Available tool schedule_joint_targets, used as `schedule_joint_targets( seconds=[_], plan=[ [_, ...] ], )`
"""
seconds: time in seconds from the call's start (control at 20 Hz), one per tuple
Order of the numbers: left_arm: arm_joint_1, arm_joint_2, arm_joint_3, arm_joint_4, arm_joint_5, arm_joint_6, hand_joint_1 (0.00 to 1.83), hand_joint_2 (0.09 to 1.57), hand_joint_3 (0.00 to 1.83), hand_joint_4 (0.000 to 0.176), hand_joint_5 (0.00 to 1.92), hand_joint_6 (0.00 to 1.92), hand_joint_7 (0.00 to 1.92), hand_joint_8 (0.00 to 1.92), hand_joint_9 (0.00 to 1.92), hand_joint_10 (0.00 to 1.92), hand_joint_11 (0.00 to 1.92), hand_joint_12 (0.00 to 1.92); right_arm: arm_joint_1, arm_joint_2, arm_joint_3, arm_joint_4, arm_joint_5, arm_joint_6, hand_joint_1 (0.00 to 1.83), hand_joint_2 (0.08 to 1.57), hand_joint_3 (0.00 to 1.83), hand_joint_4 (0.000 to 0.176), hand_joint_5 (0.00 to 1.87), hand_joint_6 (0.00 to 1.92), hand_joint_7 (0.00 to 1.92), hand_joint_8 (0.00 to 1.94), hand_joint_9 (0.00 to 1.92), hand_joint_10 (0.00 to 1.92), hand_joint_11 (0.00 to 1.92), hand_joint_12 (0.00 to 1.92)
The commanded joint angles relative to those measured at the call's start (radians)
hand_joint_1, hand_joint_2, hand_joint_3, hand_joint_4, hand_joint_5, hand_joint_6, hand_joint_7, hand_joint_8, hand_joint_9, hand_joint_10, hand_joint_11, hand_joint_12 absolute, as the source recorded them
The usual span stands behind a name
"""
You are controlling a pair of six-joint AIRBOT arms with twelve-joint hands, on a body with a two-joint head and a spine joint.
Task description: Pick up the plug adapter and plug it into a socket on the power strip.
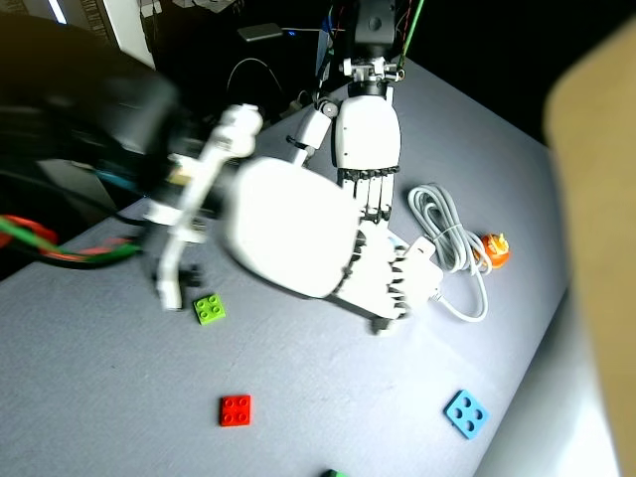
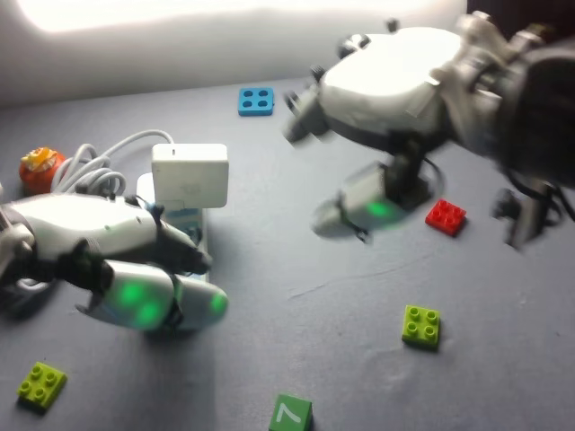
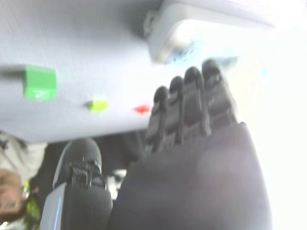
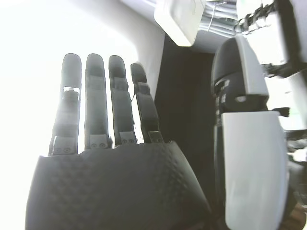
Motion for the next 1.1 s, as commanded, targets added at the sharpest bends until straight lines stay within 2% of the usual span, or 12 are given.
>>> schedule_joint_targets(
  seconds=[0.0,0.1,0.15,0.35,0.5,0.55,0.65,0.75,0.85,0.9,0.95,1.05],
  plan=[
    [-0.018,0.014,0.005,0.006,-0.009,0.001,0.00,1.29,0.01,0.000,0.28,1.33,0.37,1.47,0.32,1.66,0.20,1.83,-0.001,0.028,-0.031,-0.040,0.000,0.014,0.70,0.96,0.00,0.000,0.60,0.92,0.48,1.43,0.41,1.57,0.24,1.79],
    [-0.044,0.029,0.008,0.006,-0.004,0.005,0.09,1.28,0.00,0.000,0.35,1.89,0.35,1.90,0.39,1.91,0.46,1.92,-0.026,0.094,-0.099,-0.040,0.010,0.053,0.63,0.94,0.00,0.000,0.46,1.83,0.46,1.92,0.50,1.91,0.40,1.92],
    [-0.066,0.038,0.013,0.006,0.003,0.005,0.11,1.28,0.00,0.000,0.44,1.91,0.45,1.92,0.46,1.92,0.55,1.92,-0.041,0.132,-0.136,-0.040,0.010,0.083,0.63,0.93,0.00,0.000,0.50,1.90,0.48,1.94,0.53,1.92,0.47,1.92],
    [-0.172,0.047,0.030,0.005,0.010,0.070,0.14,1.26,0.00,0.000,1.37,1.92,1.43,1.92,1.34,1.92,1.34,1.92,-0.070,0.217,-0.227,-0.041,0.025,0.107,0.42,0.98,0.00,0.000,0.93,1.92,0.91,1.94,0.85,1.92,0.87,1.92],
    [-0.254,0.047,0.037,0.005,0.016,0.138,0.20,1.21,0.00,0.162,1.48,1.92,1.55,1.92,1.54,1.92,1.50,1.92,-0.112,0.242,-0.248,-0.084,0.008,0.184,0.37,0.98,0.00,0.000,1.33,1.92,1.36,1.94,1.28,1.92,1.23,1.92],
    [-0.273,0.046,0.037,0.005,0.018,0.157,0.18,1.22,0.00,0.173,1.49,1.92,1.56,1.92,1.56,1.92,1.49,1.92,-0.131,0.249,-0.261,-0.173,0.009,0.246,0.36,0.99,0.00,0.000,1.41,1.92,1.46,1.94,1.41,1.92,1.38,1.92],
    [-0.281,0.046,0.028,0.005,0.015,0.167,0.25,1.30,0.01,0.122,1.57,1.92,1.61,1.92,1.59,1.92,1.56,1.92,-0.168,0.263,-0.299,-0.337,0.044,0.368,0.29,1.06,0.01,0.000,1.57,1.92,1.63,1.94,1.62,1.92,1.61,1.92],
    [-0.284,0.046,0.013,0.005,-0.003,0.174,0.84,1.41,0.01,0.163,1.61,1.92,1.69,1.92,1.69,1.92,1.71,1.92,-0.194,0.277,-0.331,-0.379,0.078,0.446,0.31,1.34,0.03,0.000,1.60,1.92,1.66,1.94,1.69,1.92,1.71,1.92],
    [-0.297,0.044,-0.006,0.005,-0.043,0.183,1.32,1.36,0.00,0.175,1.55,1.92,1.64,1.92,1.68,1.92,1.73,1.92,-0.209,0.281,-0.347,-0.486,0.134,0.533,0.74,1.46,0.01,0.004,1.53,1.92,1.67,1.94,1.71,1.92,1.73,1.92],
    [-0.305,0.043,-0.017,0.005,-0.062,0.187,1.34,1.36,0.00,0.176,1.54,1.92,1.63,1.92,1.67,1.92,1.71,1.92,-0.211,0.282,-0.343,-0.486,0.161,0.565,0.92,1.45,0.00,0.021,1.52,1.92,1.68,1.94,1.73,1.92,1.75,1.92],
    [-0.310,0.043,-0.025,0.005,-0.069,0.190,1.33,1.37,0.00,0.176,1.53,1.92,1.61,1.92,1.66,1.92,1.71,1.92,-0.220,0.286,-0.337,-0.486,0.162,0.583,0.99,1.45,0.00,0.102,1.50,1.92,1.68,1.94,1.73,1.92,1.75,1.92],
    [-0.313,0.042,-0.032,0.005,-0.076,0.190,1.36,1.37,0.00,0.176,1.53,1.92,1.58,1.92,1.62,1.92,1.65,1.92,-0.234,0.287,-0.325,-0.486,0.162,0.586,1.06,1.43,0.00,0.166,1.51,1.92,1.68,1.94,1.74,1.92,1.75,1.92]
  ],
)
